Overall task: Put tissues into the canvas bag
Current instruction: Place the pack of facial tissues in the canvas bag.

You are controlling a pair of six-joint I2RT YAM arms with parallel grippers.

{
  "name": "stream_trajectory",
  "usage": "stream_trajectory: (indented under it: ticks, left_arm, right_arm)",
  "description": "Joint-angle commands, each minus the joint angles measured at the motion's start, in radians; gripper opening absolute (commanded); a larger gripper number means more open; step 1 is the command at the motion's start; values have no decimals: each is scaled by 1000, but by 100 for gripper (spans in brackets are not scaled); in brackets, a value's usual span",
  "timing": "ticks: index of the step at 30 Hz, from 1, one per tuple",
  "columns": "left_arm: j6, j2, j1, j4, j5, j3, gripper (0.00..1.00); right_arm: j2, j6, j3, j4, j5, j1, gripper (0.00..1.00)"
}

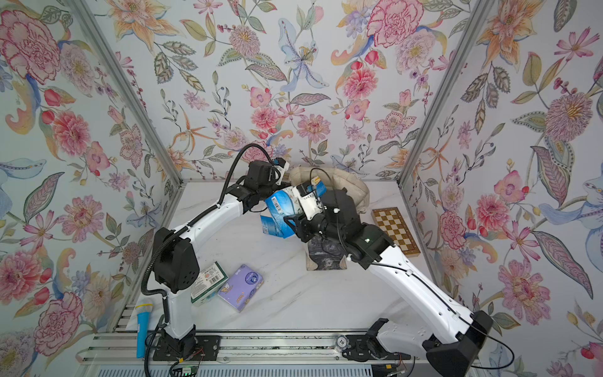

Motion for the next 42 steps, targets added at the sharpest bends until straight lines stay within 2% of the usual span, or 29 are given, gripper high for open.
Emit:
stream_trajectory:
  ticks: [1, 5, 10, 14, 19, 24, 28, 30, 35, 39, 42]
  left_arm:
    - [11, -23, 13, -20, -13, 27, 0]
    - [9, -21, 12, -24, -12, 30, 0]
    - [8, -33, 13, -27, -16, 22, 0]
    - [10, -39, 12, -32, -21, 25, 0]
    - [17, -36, 12, -36, -26, 26, 0]
    - [15, -21, 13, -36, -21, 38, 0]
    - [20, -17, 14, -42, -24, 46, 0]
    - [21, -16, 16, -44, -25, 49, 0]
    - [20, -16, 18, -42, -26, 46, 0]
    - [20, -16, 19, -41, -25, 47, 0]
    - [19, -16, 20, -38, -23, 49, 0]
  right_arm:
    - [-45, -57, 27, 31, 29, -30, 41]
    - [-56, -89, 19, 160, 112, -121, 43]
    - [60, -91, 31, 224, 210, -248, 40]
    - [159, -73, 55, 168, 286, -319, 37]
    - [229, -89, 73, 28, 272, -365, 37]
    - [288, -107, 104, -121, 275, -390, 37]
    - [374, -130, 182, -271, 313, -396, 37]
    - [418, -141, 228, -338, 287, -393, 37]
    - [492, -170, 302, -439, 264, -349, 37]
    - [559, -180, 352, -512, 349, -322, 37]
    - [609, -186, 398, -553, 350, -309, 38]
